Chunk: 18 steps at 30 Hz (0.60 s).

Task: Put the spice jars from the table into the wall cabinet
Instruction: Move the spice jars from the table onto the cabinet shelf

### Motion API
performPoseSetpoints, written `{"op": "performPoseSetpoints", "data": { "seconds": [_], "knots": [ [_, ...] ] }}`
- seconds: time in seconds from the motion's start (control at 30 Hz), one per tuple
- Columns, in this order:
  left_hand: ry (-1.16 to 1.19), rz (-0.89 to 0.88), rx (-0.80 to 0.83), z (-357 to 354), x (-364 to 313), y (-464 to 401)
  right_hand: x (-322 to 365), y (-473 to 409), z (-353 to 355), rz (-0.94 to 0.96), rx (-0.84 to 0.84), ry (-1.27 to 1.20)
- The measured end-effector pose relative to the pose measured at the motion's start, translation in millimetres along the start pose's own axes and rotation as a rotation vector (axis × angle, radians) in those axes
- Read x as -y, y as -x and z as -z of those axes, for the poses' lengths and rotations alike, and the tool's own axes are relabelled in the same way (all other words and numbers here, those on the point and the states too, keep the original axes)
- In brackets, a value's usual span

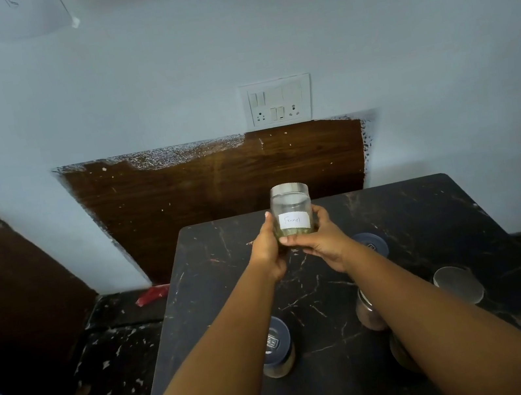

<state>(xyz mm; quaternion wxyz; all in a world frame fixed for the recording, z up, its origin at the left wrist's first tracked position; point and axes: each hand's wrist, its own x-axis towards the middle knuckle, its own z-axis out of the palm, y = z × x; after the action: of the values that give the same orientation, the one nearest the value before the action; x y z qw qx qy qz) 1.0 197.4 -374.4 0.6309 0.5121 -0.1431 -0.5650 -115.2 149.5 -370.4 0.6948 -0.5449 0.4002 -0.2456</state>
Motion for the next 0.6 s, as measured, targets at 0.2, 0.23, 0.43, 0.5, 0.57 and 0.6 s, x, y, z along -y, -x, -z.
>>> {"op": "performPoseSetpoints", "data": {
  "seconds": [0.2,0.23,0.43,0.5,0.57,0.6],
  "knots": [
    [0.015,-0.015,-0.032,-7,-1,9,9,0,1,0.024,0.072,0.066],
    [0.023,-0.016,-0.038,-8,-1,11,8,1,1,0.026,0.072,0.071],
    [0.043,-0.026,-0.051,-9,-5,16,7,9,1,0.02,0.065,0.041],
    [0.045,-0.027,-0.046,-11,-7,20,10,11,2,0.014,0.071,0.028],
    [0.038,-0.036,-0.05,-11,-10,25,13,14,1,0.009,0.071,0.028],
    [0.032,-0.039,-0.056,-11,-11,26,14,15,0,0.008,0.071,0.032]
  ]
}}
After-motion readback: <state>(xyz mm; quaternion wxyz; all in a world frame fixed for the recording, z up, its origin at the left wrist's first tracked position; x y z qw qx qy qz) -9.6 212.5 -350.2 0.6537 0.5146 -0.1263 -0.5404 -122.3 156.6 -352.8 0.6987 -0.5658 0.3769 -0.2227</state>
